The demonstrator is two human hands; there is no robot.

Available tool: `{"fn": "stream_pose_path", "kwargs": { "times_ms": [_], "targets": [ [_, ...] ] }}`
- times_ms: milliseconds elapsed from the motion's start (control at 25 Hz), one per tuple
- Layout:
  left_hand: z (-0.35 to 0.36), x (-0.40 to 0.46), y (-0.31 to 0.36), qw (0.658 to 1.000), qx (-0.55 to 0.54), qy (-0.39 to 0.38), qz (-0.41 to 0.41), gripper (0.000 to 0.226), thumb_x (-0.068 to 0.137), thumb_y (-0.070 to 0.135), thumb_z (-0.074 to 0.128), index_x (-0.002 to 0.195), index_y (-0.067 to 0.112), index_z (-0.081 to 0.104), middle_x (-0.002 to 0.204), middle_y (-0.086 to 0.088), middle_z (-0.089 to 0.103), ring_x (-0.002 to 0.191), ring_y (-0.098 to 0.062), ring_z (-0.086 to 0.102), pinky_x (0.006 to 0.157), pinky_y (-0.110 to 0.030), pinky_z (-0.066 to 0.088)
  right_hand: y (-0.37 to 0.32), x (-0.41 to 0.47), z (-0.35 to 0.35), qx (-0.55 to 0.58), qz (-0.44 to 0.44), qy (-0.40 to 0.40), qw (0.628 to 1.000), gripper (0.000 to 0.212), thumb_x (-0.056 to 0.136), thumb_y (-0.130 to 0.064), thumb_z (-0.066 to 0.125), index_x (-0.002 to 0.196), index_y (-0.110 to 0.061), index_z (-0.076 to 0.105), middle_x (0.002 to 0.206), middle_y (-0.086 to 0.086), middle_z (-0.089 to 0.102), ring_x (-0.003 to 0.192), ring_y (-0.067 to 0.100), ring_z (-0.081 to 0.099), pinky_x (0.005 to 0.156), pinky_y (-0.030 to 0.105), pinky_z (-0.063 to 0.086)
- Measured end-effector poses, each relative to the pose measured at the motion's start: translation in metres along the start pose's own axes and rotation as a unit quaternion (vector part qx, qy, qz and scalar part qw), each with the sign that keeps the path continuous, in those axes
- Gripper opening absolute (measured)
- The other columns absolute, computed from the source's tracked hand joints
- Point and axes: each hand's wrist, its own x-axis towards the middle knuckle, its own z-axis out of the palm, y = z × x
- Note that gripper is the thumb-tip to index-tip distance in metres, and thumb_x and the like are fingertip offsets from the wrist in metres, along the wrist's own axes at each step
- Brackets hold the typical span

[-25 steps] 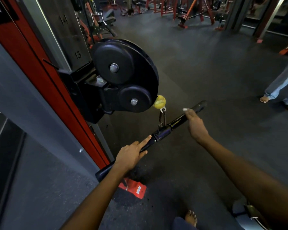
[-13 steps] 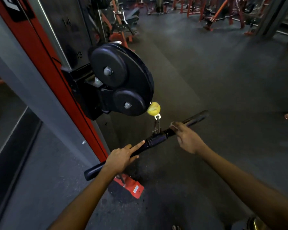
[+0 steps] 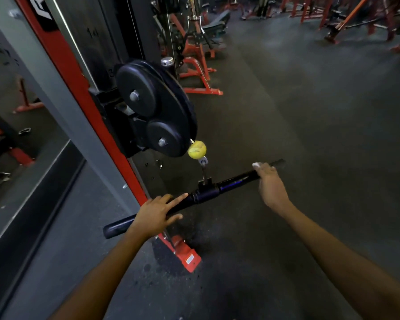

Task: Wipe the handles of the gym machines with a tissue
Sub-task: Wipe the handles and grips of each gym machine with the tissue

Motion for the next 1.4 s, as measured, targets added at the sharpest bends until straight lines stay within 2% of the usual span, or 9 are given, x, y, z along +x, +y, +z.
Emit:
{"fn": "stream_pose_path", "kwargs": {
  "times_ms": [160, 320, 440, 520, 680, 880, 1040, 1240, 1400],
  "targets": [
    [0.002, 0.014, 0.069, 0.956, -0.041, 0.239, 0.166, 0.042, 0.098, 0.039, 0.043, 0.138, 0.027, 0.043, 0.138, -0.008, 0.045, 0.126, -0.026, 0.045, 0.105, -0.035, 0.036, -0.001, -0.01, 0.011, -0.028, -0.202, -0.071, 0.976, 0.066, 0.07, 0.001, 0.024, 0.128, -0.002, 0.055, 0.132, 0.016, 0.054, 0.122, 0.03, 0.051, 0.109, 0.039, 0.031],
    [-0.002, 0.08, 0.133, 0.98, -0.022, 0.161, 0.111, 0.06, 0.09, 0.022, 0.059, 0.146, 0.023, 0.039, 0.148, -0.017, 0.041, 0.136, -0.033, 0.04, 0.114, -0.036, 0.028, 0.04, -0.004, -0.01, 0.023, 0.002, -0.002, 1.0, 0.061, 0.078, 0.011, 0.033, 0.136, -0.003, 0.045, 0.141, 0.016, 0.044, 0.133, 0.034, 0.038, 0.114, 0.037, 0.023],
    [-0.007, 0.117, 0.147, 0.998, 0.066, 0.011, -0.016, 0.074, 0.096, 0.034, 0.054, 0.156, 0.024, 0.011, 0.155, -0.021, 0.026, 0.143, -0.038, 0.026, 0.117, -0.043, 0.021, 0.027, -0.021, 0.001, 0.019, -0.142, -0.064, 0.988, 0.069, 0.08, -0.014, 0.008, 0.142, -0.004, 0.035, 0.15, 0.01, 0.029, 0.14, 0.024, 0.026, 0.115, 0.027, 0.012],
    [-0.01, 0.131, 0.146, 0.989, 0.124, -0.059, -0.058, 0.076, 0.1, 0.042, 0.046, 0.156, 0.024, -0.003, 0.149, -0.022, 0.034, 0.134, -0.038, 0.038, 0.111, -0.041, 0.028, 0.034, -0.018, -0.004, 0.038, -0.151, -0.066, 0.986, 0.065, 0.084, -0.012, 0.01, 0.144, -0.008, 0.033, 0.151, 0.008, 0.028, 0.141, 0.021, 0.025, 0.113, 0.022, 0.01],
    [-0.005, 0.141, 0.143, 0.986, 0.144, -0.07, -0.049, 0.066, 0.104, 0.032, 0.037, 0.155, 0.026, -0.005, 0.133, -0.02, 0.045, 0.112, -0.033, 0.054, 0.097, -0.04, 0.04, 0.055, 0.0, -0.019, 0.071, 0.075, 0.028, 0.994, 0.065, 0.087, 0.011, 0.031, 0.147, -0.015, 0.03, 0.153, 0.004, 0.028, 0.14, 0.019, 0.027, 0.114, 0.026, 0.017],
    [0.007, 0.148, 0.144, 0.985, 0.148, -0.063, -0.058, 0.066, 0.105, 0.032, 0.035, 0.152, 0.031, -0.011, 0.128, -0.017, 0.046, 0.106, -0.029, 0.056, 0.085, -0.037, 0.047, 0.044, 0.016, -0.001, 0.041, -0.155, -0.089, 0.983, 0.06, 0.088, -0.011, 0.012, 0.146, -0.01, 0.03, 0.153, 0.008, 0.023, 0.143, 0.022, 0.02, 0.115, 0.023, 0.005],
    [0.02, 0.143, 0.135, 0.982, 0.188, 0.014, -0.025, 0.067, 0.094, 0.043, 0.057, 0.151, 0.039, 0.023, 0.105, -0.01, 0.06, 0.079, -0.022, 0.064, 0.063, -0.03, 0.05, 0.085, 0.033, -0.008, 0.008, 0.061, 0.012, 0.998, 0.046, 0.096, -0.002, 0.033, 0.142, -0.009, 0.038, 0.149, 0.008, 0.036, 0.138, 0.021, 0.031, 0.114, 0.026, 0.018],
    [0.033, 0.149, 0.126, 0.983, 0.17, 0.059, -0.036, 0.073, 0.053, 0.043, 0.092, 0.121, 0.031, 0.068, 0.068, -0.008, 0.059, 0.044, -0.02, 0.054, 0.039, -0.023, 0.04, 0.064, 0.002, 0.023, 0.003, -0.205, -0.055, 0.977, 0.054, 0.089, -0.007, 0.027, 0.141, -0.01, 0.039, 0.147, 0.002, 0.034, 0.137, 0.02, 0.032, 0.114, 0.019, 0.012],
    [0.032, 0.149, 0.131, 0.98, 0.175, 0.087, -0.023, 0.071, 0.06, 0.044, 0.089, 0.125, 0.028, 0.065, 0.069, -0.008, 0.059, 0.044, -0.018, 0.053, 0.038, -0.022, 0.039, 0.084, 0.015, 0.015, 0.11, 0.055, 0.034, 0.992, 0.07, 0.08, 0.022, 0.033, 0.143, -0.008, 0.035, 0.15, 0.004, 0.03, 0.139, 0.023, 0.031, 0.112, 0.015, 0.008]
  ]
}}
